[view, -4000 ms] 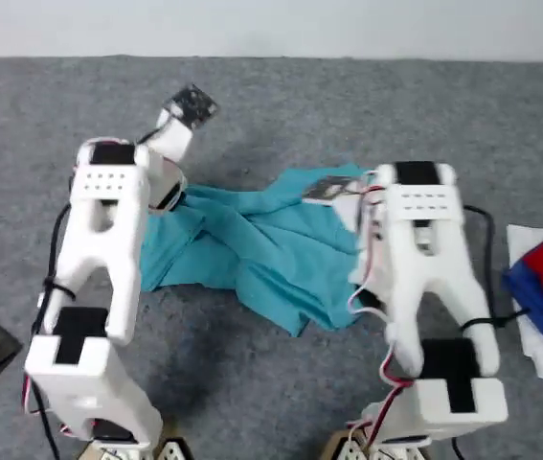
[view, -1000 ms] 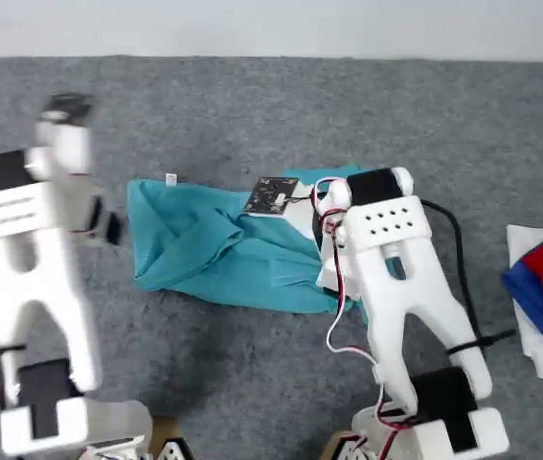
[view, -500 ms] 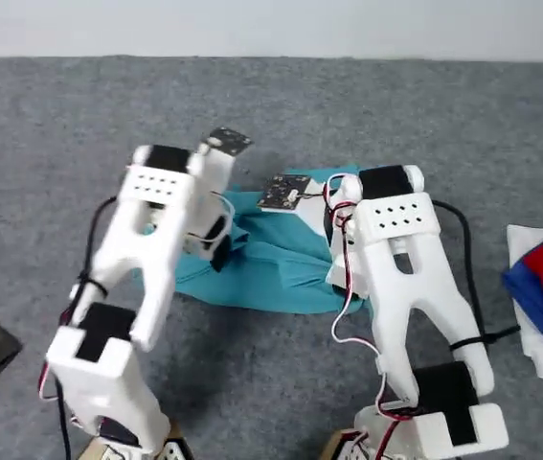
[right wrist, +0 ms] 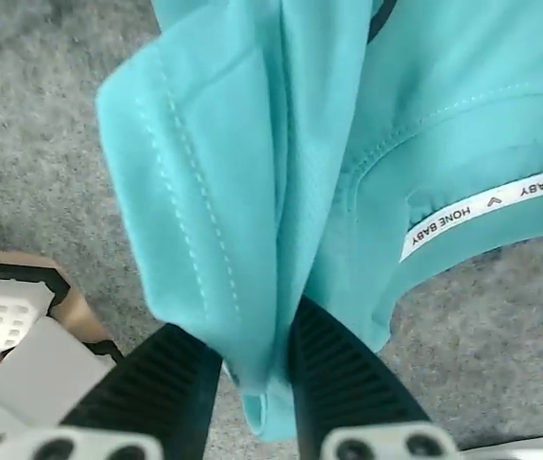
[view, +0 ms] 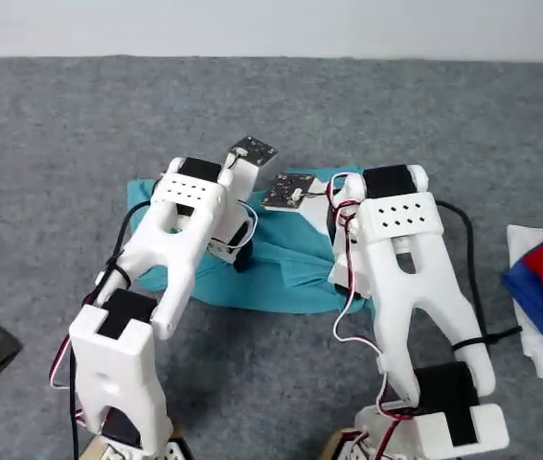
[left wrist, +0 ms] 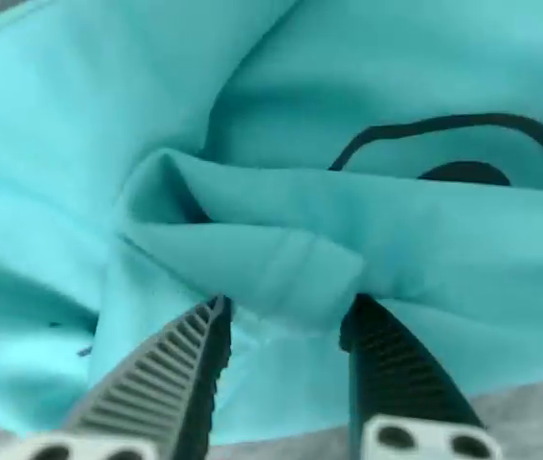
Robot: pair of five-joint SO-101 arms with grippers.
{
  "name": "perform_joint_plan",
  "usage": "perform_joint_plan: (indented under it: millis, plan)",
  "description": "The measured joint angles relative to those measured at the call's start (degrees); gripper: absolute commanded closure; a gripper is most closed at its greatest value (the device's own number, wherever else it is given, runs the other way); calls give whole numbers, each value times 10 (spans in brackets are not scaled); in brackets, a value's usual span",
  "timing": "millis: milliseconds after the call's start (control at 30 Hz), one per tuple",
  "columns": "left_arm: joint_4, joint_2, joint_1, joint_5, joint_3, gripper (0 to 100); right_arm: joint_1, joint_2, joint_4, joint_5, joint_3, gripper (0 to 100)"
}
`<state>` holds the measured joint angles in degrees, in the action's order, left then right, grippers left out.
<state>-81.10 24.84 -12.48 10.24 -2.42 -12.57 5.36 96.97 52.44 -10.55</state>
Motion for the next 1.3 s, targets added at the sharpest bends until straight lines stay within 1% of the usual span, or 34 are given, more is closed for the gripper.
perform_joint_plan:
  millis: [100, 167, 333, 600, 667, 833, 900, 1033, 1300]
  plan:
    - [0, 0, 0, 0, 0, 961, 0, 0, 0, 0, 0, 950]
    - [8, 3, 0, 4, 0, 989, 0, 0, 0, 0, 0, 950]
    - [14, 5, 3, 71, 0, 987, 0, 0, 0, 0, 0, 950]
    - [13, 5, 38, 84, 0, 988, 0, 0, 0, 0, 0, 950]
    - [-7, 5, 59, 85, -13, 988, 0, 0, 0, 0, 0, 950]
    - [-100, -1, 126, 98, -82, 988, 9, -4, -4, 0, 31, 950]
    - [-125, -11, 155, 118, -111, 988, 15, -4, -17, 0, 40, 950]
    - [-138, -15, 193, 141, -146, 988, 24, -4, -66, 0, 43, 948]
    - [-138, -15, 195, 149, -149, 988, 54, -83, -158, 1, 44, 946]
